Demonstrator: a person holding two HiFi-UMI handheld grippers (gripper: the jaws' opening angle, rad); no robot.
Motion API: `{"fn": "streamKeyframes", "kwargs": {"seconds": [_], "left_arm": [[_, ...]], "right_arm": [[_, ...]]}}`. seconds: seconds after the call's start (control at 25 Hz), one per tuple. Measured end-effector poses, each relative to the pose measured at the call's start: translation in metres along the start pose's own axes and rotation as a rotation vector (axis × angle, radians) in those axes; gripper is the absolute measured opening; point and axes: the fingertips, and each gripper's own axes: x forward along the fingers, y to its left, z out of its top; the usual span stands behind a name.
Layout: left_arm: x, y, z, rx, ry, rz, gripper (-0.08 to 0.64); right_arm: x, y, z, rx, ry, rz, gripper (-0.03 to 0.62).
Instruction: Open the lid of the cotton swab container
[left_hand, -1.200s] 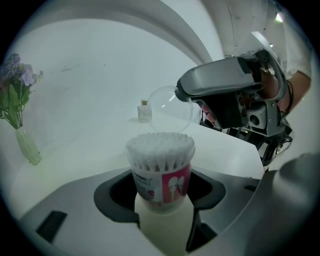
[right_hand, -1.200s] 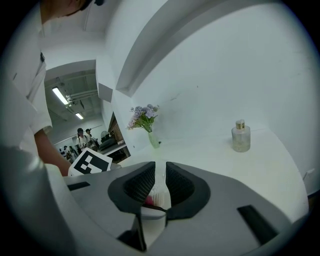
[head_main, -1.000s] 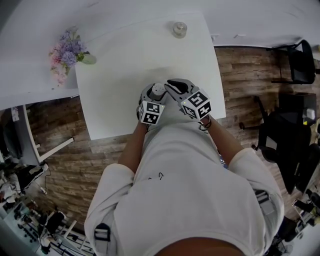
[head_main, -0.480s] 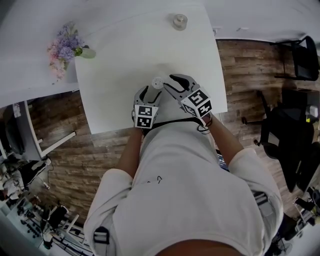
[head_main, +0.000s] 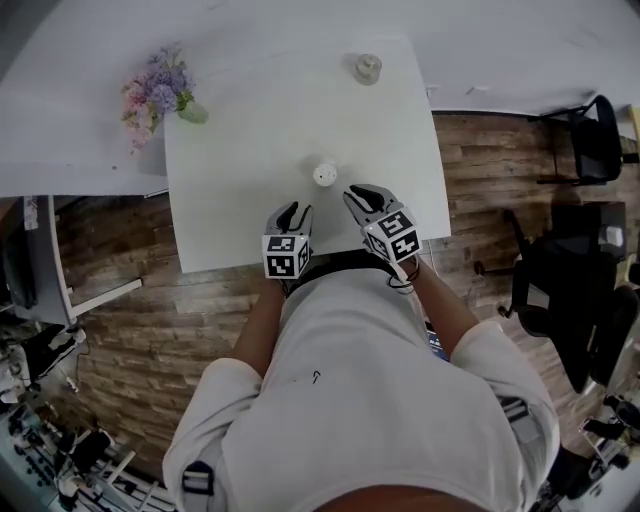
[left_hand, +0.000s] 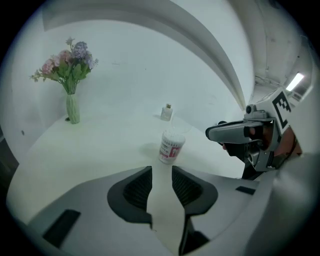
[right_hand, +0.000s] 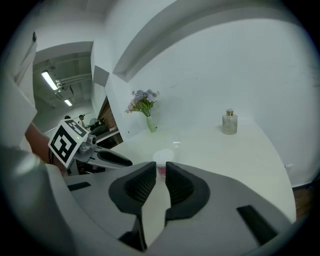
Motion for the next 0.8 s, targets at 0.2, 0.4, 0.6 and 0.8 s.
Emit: {"fn": "streamKeyframes", "kwargs": {"seconds": [0.2, 0.4, 0.6, 0.8], "left_arm": [[-0.031, -0.004, -0.003, 0.012, -0.033, 0.04, 0.054], [-0.054, -0.029, 0.015, 0.017, -0.137, 0.024, 0.023], [-0.09, -0.054, 0.002, -0.053, -0.178, 0.002, 0.021], [-0.105, -0.065, -0.009, -0.077, -0.201, -0.011, 0.021]], "right_arm": [[-0.012, 0.027, -0.02, 0.023, 0.026, -0.013, -0.003], [-0.024, 0.041, -0.032, -0.007, 0.046, -0.022, -0.002], [-0.049, 0.073, -0.05, -0.022, 0.071, -0.049, -0.002], [-0.068, 0.086, -0.053, -0.03, 0.058, -0.083, -0.002]]}}
